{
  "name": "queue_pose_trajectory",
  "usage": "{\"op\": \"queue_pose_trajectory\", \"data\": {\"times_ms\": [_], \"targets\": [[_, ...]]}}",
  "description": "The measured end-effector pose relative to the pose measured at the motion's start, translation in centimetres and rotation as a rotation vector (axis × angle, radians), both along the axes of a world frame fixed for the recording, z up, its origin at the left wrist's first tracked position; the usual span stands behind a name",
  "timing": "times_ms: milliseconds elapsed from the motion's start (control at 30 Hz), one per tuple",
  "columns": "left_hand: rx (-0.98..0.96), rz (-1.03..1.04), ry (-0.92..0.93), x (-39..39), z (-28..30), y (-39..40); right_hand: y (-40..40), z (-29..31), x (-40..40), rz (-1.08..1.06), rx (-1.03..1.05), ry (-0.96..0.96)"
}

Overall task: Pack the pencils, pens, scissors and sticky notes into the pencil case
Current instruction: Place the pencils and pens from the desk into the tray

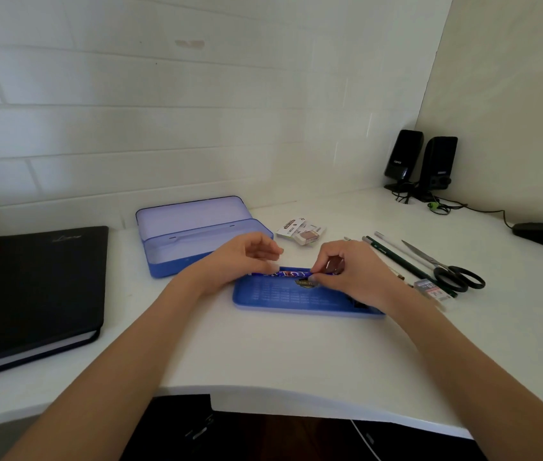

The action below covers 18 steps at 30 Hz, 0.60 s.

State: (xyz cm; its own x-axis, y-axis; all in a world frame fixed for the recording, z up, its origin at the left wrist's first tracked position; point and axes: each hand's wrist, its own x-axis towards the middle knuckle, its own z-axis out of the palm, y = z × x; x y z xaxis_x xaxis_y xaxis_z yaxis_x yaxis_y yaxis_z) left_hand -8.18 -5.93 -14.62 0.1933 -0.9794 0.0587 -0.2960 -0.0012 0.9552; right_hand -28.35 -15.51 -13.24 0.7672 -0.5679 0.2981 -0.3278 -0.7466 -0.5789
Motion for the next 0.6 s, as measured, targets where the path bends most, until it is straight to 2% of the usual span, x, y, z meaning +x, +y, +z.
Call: {"op": "queue_pose_trajectory", "data": {"times_ms": [200,300,433,500,600], "targets": [[-0.007,-0.064,-0.066,0.2,0.1,0.4,-0.9,0.0,-0.5,-0.017,-0.060,0.143],[-0.015,-0.079,-0.126,0.1,0.0,0.3,-1.1,-0.3,-0.3,-0.030,-0.045,0.129],[-0.025,-0.072,-0.114,0.2,-0.2,0.2,-1.5,-0.8,-0.2,-0.115,-0.025,0.091],[-0.029,-0.060,-0.117,0.2,-0.2,0.1,-2.2,-0.4,-0.8,-0.244,-0.060,0.015],[-0.043,-0.040,-0.106,0.1,-0.3,0.1,-4.5,0.2,-2.6,-0.597,-0.262,-0.034]]}}
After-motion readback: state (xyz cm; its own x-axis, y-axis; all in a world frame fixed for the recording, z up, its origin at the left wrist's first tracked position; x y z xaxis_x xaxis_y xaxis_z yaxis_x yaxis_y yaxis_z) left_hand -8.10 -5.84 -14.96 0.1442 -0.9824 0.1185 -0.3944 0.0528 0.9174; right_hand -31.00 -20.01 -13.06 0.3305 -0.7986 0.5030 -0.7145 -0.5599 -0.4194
